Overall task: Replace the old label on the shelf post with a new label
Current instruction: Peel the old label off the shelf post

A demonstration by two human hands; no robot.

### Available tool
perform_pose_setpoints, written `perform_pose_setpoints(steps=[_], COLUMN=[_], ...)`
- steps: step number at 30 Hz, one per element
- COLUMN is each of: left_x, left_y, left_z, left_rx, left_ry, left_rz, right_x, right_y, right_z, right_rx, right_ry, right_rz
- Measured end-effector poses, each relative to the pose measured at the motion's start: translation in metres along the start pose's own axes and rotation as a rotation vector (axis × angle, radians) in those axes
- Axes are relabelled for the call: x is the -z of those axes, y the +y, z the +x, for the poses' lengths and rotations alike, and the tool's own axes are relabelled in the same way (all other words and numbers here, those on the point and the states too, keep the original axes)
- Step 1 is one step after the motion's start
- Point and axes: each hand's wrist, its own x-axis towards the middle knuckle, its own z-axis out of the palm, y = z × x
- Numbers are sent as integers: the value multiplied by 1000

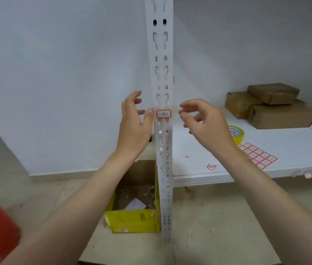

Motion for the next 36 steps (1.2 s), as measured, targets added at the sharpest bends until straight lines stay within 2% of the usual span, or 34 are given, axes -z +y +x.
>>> perform_pose_setpoints(steps=[4,15,20,29,36], left_x=[1,-25,-29,-39,-38], left_y=[-11,-15,-18,-24,-23], left_z=[-3,-2,1,6,9], left_rx=[80,28,-6,-104,-151], left_ry=[32,46,75,156,174], left_rz=[-27,-280,-329,-280,-284], right_x=[-14,-38,-41,-49,-48], right_y=[13,33,31,41,46], right_z=[-6,-6,0,14,14], right_rx=[-58,47,179,389,452], right_ry=[-1,176,197,269,264], right_rz=[84,236,167,21,-69])
